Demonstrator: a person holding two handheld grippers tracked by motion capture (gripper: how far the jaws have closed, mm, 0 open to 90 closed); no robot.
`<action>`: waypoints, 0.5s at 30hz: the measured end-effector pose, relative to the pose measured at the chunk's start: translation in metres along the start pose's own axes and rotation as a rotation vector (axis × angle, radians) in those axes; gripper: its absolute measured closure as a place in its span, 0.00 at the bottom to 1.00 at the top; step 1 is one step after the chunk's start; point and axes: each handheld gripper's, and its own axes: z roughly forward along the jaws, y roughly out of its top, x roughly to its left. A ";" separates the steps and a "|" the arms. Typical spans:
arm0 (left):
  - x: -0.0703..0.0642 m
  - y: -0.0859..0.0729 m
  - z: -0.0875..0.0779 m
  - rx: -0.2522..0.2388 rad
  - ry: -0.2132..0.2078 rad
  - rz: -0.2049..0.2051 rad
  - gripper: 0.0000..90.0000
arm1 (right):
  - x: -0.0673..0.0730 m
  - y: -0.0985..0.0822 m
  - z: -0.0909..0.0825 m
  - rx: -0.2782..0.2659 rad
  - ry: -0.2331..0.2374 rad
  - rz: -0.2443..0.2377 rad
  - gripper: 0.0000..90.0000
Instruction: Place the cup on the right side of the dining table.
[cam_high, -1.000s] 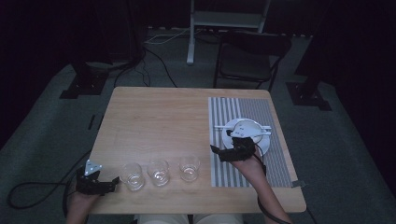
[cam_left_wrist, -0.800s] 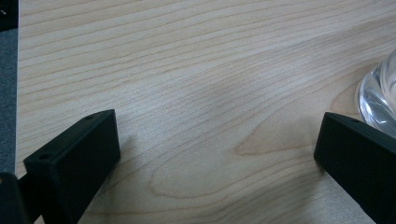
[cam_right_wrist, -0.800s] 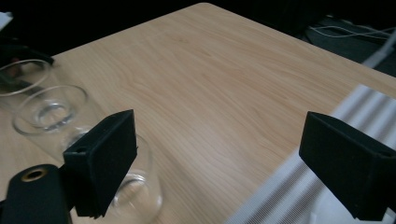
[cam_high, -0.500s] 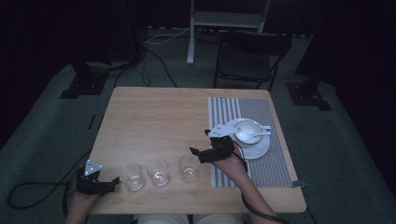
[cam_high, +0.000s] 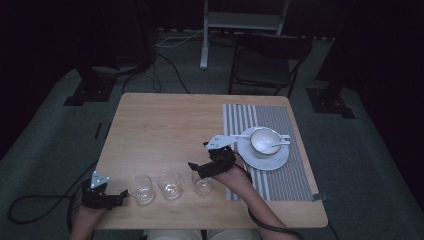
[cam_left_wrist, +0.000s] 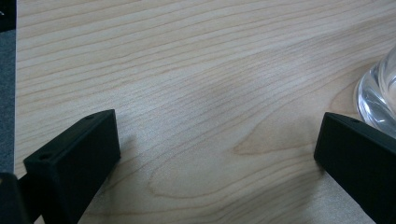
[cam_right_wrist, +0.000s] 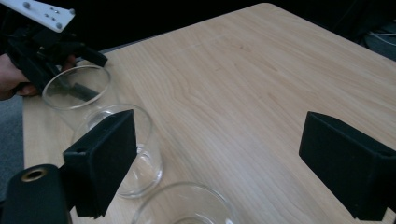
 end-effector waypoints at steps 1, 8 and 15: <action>0.000 0.000 0.000 0.000 0.000 0.000 0.01 | 0.000 0.000 0.000 0.000 0.000 0.000 0.12; 0.000 0.000 0.000 0.000 -0.003 0.003 0.01 | 0.014 0.003 0.020 0.039 0.054 -0.017 0.12; 0.000 0.000 0.000 0.000 -0.005 0.004 0.01 | 0.028 0.007 0.038 0.083 0.096 -0.036 0.12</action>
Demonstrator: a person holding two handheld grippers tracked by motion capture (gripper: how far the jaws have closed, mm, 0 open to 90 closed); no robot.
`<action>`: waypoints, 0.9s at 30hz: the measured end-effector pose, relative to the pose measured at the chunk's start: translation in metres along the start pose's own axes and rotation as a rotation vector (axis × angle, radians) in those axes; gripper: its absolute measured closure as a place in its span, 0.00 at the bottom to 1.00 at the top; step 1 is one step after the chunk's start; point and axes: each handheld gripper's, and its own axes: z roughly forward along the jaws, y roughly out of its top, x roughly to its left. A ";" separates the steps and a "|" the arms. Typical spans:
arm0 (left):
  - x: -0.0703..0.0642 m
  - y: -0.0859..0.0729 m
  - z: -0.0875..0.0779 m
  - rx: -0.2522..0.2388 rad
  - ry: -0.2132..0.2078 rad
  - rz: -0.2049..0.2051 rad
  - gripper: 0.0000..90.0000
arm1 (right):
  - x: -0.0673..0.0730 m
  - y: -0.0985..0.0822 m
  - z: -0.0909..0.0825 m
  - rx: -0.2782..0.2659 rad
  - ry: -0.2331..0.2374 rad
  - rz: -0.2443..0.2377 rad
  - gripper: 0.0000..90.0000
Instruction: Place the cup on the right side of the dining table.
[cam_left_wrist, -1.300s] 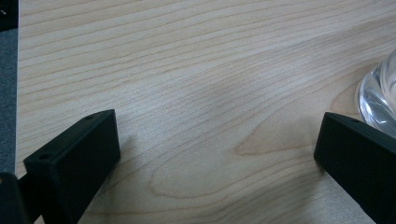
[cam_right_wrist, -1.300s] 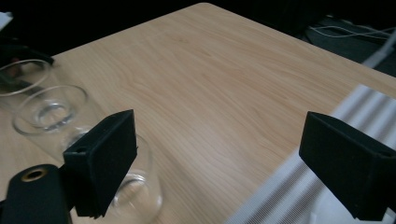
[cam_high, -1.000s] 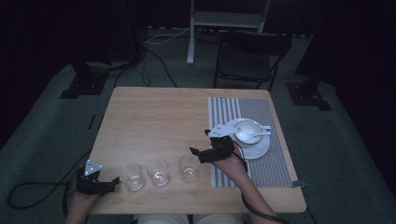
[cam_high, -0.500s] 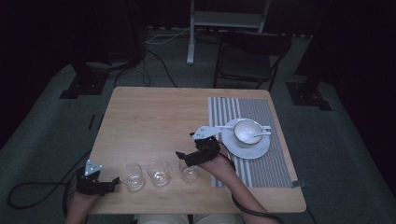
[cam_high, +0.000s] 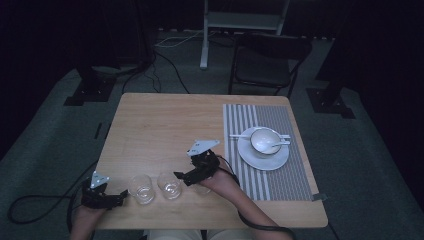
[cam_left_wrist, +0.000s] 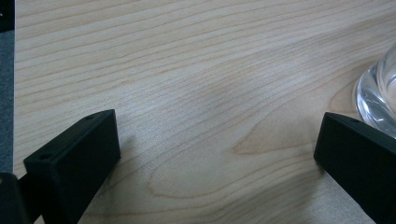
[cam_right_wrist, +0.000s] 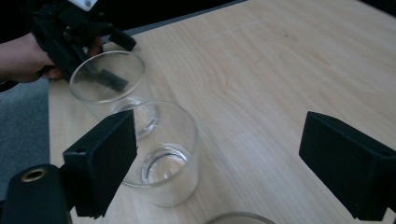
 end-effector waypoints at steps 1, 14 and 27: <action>0.000 0.000 0.000 0.000 -0.001 0.001 0.01 | 0.002 0.000 0.003 0.011 0.013 -0.003 0.12; 0.000 0.000 0.000 0.001 -0.005 0.005 0.01 | 0.022 0.003 0.029 0.094 0.069 -0.043 0.12; 0.000 0.000 0.000 0.000 -0.005 0.006 0.01 | 0.035 0.002 0.050 0.190 0.071 -0.079 0.12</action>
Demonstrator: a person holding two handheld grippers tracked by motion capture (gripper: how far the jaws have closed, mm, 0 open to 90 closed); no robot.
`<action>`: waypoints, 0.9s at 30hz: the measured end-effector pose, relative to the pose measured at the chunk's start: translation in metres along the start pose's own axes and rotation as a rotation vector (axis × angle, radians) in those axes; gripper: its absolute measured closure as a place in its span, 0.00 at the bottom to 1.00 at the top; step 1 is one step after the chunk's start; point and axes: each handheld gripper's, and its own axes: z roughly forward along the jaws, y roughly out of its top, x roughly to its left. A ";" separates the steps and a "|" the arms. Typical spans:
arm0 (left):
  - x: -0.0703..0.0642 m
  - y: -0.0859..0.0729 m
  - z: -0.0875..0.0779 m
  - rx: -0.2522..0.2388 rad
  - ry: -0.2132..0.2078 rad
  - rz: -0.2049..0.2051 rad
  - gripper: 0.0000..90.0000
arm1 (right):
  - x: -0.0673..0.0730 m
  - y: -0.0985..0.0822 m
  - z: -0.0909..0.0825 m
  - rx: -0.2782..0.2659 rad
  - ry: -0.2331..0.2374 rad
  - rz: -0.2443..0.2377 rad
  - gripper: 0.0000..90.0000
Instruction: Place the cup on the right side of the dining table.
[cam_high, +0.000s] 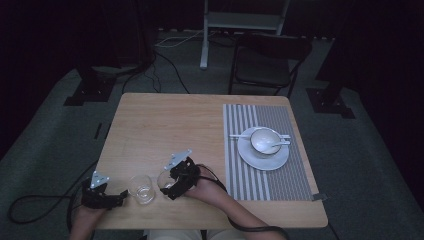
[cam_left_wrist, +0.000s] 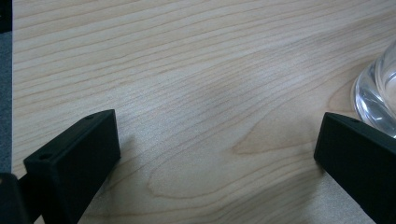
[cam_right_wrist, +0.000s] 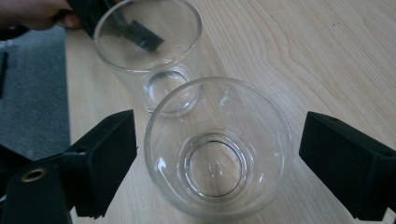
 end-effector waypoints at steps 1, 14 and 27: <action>0.000 0.000 0.000 0.000 0.000 0.000 0.01 | 0.001 0.000 0.002 0.006 -0.003 -0.002 0.12; 0.000 0.000 0.000 0.000 -0.005 0.003 0.01 | 0.008 0.001 0.013 0.055 -0.062 -0.011 0.19; 0.000 0.000 0.000 0.000 -0.004 0.004 0.01 | 0.008 0.004 0.013 0.077 -0.065 -0.011 0.20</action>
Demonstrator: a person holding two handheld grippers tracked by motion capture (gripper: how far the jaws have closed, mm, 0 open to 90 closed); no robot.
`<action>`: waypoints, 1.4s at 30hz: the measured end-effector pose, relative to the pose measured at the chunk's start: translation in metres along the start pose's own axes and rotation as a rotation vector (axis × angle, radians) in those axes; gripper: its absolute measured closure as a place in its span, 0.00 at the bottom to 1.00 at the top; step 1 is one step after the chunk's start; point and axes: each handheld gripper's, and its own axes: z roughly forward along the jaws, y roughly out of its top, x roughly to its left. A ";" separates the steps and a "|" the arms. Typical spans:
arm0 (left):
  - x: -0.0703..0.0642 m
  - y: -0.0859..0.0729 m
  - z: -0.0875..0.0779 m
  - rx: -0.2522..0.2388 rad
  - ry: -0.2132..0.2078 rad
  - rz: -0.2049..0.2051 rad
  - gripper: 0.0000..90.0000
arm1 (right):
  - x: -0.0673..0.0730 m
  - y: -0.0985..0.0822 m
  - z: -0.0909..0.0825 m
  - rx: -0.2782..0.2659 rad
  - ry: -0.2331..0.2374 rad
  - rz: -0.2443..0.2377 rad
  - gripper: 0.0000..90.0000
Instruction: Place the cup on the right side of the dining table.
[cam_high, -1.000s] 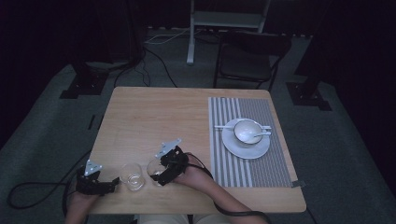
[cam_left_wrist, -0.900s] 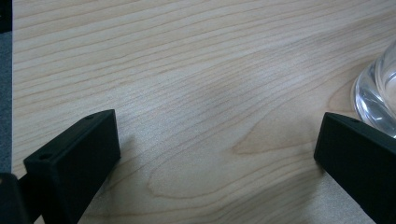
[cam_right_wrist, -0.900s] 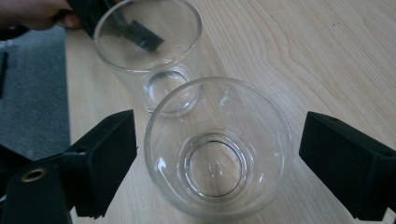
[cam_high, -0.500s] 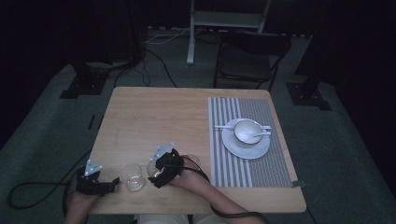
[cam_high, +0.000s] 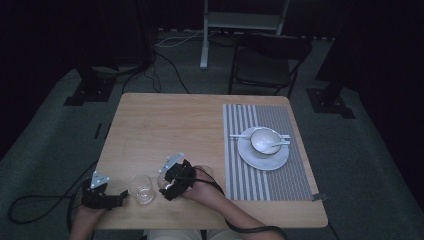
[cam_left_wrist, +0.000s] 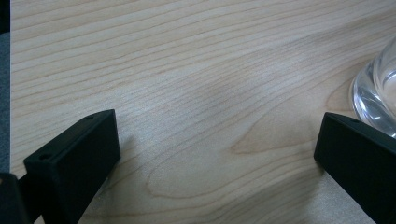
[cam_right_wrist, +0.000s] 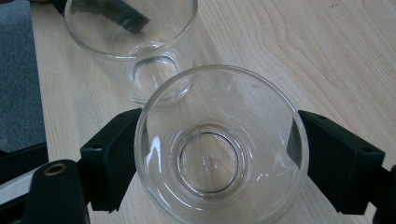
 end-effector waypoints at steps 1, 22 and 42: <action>0.000 0.000 0.000 0.000 0.000 0.000 0.01 | -0.001 0.000 0.000 -0.002 0.001 0.005 0.20; 0.000 0.000 0.000 0.001 -0.001 0.000 0.01 | -0.016 0.009 -0.016 -0.024 -0.018 0.044 0.20; 0.000 0.000 0.000 0.001 -0.002 -0.001 0.01 | -0.071 0.018 -0.022 -0.029 -0.092 0.158 0.20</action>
